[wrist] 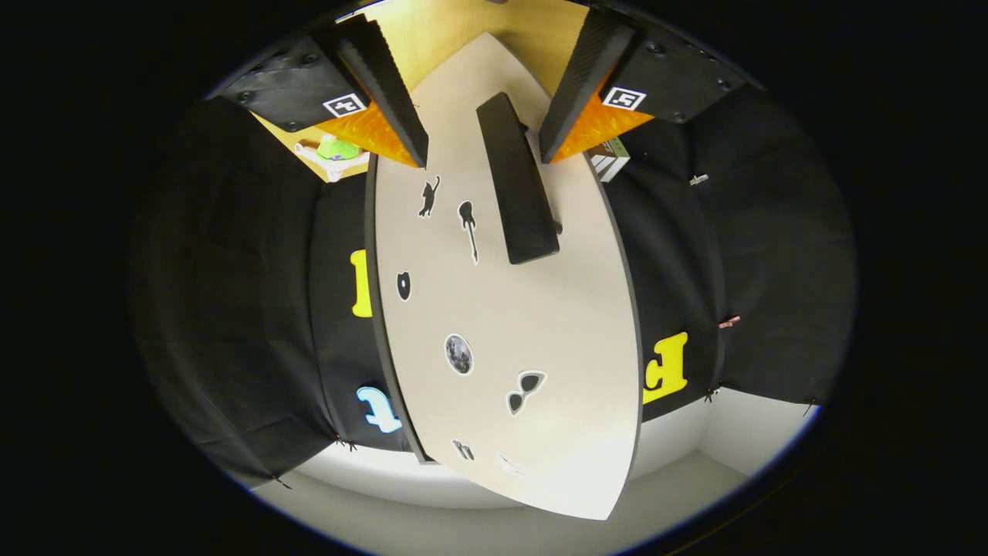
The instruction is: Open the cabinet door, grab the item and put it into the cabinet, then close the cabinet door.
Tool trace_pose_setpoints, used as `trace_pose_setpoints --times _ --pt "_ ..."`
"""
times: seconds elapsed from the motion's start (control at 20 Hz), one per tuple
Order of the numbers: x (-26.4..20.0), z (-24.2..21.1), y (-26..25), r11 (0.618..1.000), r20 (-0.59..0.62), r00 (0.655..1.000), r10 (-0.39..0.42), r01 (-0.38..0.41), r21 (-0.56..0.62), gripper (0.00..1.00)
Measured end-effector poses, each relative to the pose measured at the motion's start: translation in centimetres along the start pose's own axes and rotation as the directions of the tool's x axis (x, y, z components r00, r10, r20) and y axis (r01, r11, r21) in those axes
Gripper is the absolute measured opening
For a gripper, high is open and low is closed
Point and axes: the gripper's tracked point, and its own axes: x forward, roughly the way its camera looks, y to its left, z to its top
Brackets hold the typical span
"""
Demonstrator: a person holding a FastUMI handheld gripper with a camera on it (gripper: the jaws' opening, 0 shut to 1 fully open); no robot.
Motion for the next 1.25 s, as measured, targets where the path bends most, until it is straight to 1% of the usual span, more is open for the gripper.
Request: trace_pose_setpoints --times 0.15,0.3,0.55,0.85,1.1,1.25 --pt "-0.2 0.6 1.6 0.999 0.016 1.000 0.026 -0.025 -0.026 0.98" --pt "-0.7 1.9 2.3 0.998 0.060 0.997 0.046 -0.043 -0.048 0.96" --pt "-0.9 3.6 0.9 0.997 0.094 0.995 0.024 -0.016 -0.081 0.98" --pt "-1.0 4.1 0.2 0.993 0.096 0.995 0.030 -0.019 -0.115 0.98" --pt "-1.3 4.4 0.3 0.994 0.094 0.994 0.054 -0.044 -0.103 0.98" --pt "-1.6 5.1 0.0 0.995 0.112 0.992 0.053 -0.044 -0.088 0.98"
